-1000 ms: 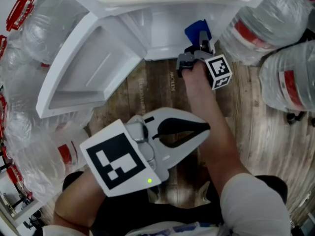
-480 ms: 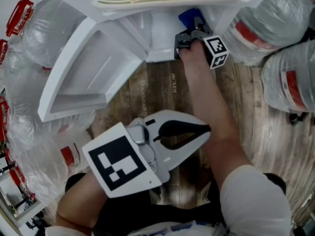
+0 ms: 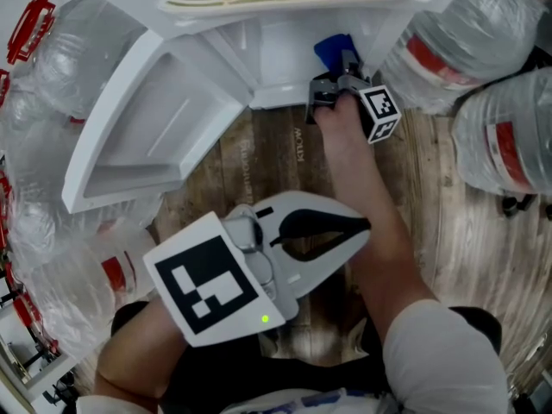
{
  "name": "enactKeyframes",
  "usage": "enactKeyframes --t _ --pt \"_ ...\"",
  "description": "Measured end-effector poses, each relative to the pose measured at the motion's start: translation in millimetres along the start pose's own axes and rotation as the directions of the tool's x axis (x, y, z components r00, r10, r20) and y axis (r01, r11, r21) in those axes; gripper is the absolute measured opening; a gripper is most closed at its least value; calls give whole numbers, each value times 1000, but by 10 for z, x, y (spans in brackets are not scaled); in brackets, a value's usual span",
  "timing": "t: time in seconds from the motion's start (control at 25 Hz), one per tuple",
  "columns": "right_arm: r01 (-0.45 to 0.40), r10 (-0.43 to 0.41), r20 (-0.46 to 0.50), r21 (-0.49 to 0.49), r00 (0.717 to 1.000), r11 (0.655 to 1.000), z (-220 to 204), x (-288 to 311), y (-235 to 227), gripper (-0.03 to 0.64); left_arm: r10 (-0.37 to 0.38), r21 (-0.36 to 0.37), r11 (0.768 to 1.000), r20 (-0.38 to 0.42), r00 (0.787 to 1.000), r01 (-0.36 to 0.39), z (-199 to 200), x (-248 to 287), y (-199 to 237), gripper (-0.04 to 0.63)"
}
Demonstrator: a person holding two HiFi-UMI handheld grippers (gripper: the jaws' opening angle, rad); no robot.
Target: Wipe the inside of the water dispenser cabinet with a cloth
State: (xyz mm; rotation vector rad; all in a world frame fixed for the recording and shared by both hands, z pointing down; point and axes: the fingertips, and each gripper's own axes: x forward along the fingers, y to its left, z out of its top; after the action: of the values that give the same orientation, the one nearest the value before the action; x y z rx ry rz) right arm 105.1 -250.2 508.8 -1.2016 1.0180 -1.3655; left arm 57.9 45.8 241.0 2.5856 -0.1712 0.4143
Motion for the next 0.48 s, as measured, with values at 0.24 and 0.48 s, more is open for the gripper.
enactKeyframes --t 0.24,0.48 --pt "22 -23 -24 -29 999 999 51 -193 -107 69 0 -2 1000 3 1000 0 25 48 -18 -3" --pt "28 -31 -55 -71 998 997 133 -362 -179 69 11 -8 1000 7 1000 -11 69 57 -44 -3"
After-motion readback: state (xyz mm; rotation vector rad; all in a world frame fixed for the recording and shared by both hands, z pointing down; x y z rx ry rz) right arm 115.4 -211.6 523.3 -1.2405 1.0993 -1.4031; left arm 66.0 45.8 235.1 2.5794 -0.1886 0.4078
